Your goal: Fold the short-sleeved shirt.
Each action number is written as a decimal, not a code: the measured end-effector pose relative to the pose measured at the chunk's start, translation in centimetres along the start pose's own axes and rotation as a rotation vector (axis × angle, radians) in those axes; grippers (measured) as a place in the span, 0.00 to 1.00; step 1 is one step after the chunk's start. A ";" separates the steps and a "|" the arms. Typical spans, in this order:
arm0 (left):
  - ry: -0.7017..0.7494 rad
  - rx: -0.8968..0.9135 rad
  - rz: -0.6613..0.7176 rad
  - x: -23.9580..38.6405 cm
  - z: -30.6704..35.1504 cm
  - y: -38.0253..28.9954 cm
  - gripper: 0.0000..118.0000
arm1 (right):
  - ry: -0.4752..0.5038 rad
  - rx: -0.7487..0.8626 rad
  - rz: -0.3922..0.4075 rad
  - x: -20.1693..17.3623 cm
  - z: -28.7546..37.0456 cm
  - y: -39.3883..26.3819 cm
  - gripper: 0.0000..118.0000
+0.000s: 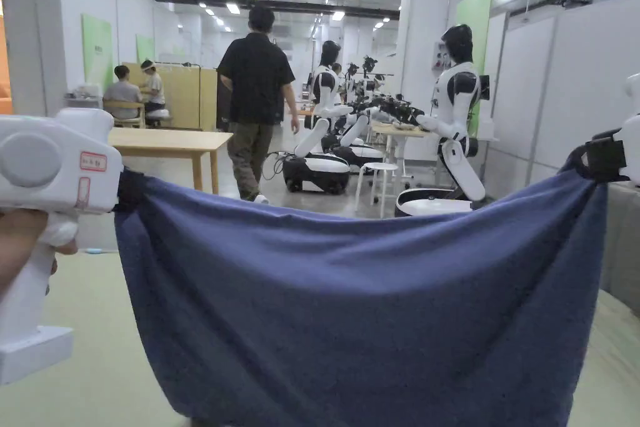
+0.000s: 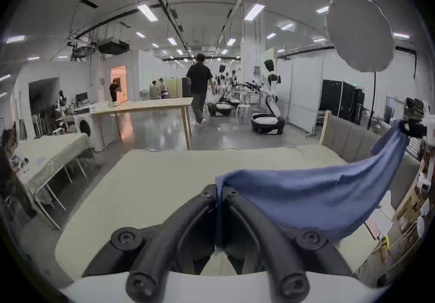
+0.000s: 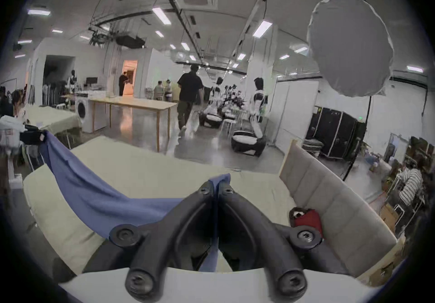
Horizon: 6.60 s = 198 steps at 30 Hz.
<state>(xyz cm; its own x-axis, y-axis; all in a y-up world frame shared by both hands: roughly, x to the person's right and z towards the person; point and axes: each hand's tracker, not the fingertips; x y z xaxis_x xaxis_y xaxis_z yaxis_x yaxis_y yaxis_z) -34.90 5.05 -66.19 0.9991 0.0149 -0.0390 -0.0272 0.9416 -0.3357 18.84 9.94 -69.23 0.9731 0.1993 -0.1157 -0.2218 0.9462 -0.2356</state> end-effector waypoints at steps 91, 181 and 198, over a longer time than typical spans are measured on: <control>0.035 -0.453 -0.048 -0.5 0.5 -36.1 0.01 | 0.112 -0.511 -0.191 -6.3 2.6 -39.6 0.05; 0.055 -0.513 0.116 -2.6 -14.6 -29.6 0.47 | 0.062 -0.534 -0.206 -4.1 -13.9 -34.5 0.15; 0.063 -0.603 0.048 -1.0 -15.2 -33.5 0.94 | 0.103 -0.554 -0.290 -5.1 -9.9 -37.0 0.03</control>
<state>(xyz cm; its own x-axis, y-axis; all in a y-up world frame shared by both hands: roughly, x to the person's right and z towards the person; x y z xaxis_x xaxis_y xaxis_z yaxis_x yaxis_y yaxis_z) -35.46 -31.59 -69.27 0.9930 0.0150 -0.1169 -0.1037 0.5836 -0.8054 21.48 -28.63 -69.52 0.9936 -0.0965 -0.0579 0.0234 0.6799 -0.7329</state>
